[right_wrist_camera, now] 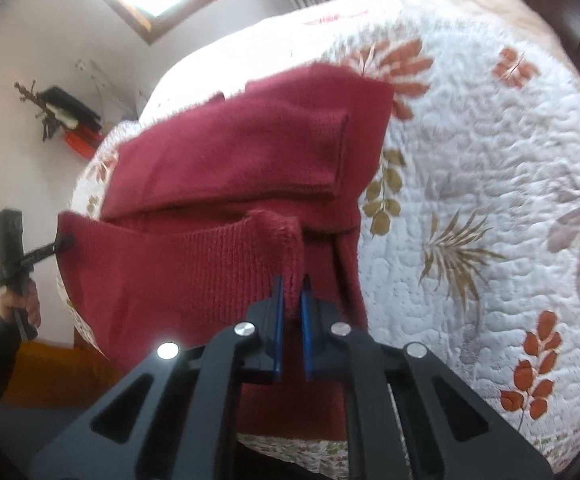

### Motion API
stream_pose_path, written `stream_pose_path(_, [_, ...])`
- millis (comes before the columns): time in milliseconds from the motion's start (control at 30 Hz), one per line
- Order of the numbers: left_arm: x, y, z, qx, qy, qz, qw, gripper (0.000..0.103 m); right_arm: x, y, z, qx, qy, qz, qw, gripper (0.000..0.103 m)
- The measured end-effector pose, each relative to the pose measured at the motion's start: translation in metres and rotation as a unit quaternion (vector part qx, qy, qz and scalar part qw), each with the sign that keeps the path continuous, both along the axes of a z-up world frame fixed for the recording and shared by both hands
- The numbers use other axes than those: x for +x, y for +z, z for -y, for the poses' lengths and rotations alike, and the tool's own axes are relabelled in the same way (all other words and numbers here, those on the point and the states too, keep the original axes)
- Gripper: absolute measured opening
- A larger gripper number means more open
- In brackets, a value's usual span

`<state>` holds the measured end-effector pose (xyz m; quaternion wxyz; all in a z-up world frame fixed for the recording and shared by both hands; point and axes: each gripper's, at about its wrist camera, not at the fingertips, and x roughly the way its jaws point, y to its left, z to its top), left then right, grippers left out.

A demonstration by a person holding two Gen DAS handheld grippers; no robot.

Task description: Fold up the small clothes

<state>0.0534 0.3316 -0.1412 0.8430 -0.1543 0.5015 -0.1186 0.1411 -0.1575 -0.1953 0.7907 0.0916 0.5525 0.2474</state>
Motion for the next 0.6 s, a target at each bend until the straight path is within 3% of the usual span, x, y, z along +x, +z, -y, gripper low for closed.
stream_pose_path(267, [-0.028,0.060,-0.009,-0.012,0.024,0.076,0.9968,0.007,-0.017,0.072,0.015,0.034,-0.047,0.068,0.996,0.006])
stream_pose_path(400, [-0.022,0.083,-0.009,-0.015,0.025,0.105,0.9941,0.007,-0.010,0.103,0.013,0.043,-0.053,0.104,0.992,0.006])
stream_pose_path(600, [0.006,0.112,-0.012,-0.013,0.014,0.139,0.9901,0.007,0.010,0.127,0.013,0.054,-0.060,0.127,0.989,0.006])
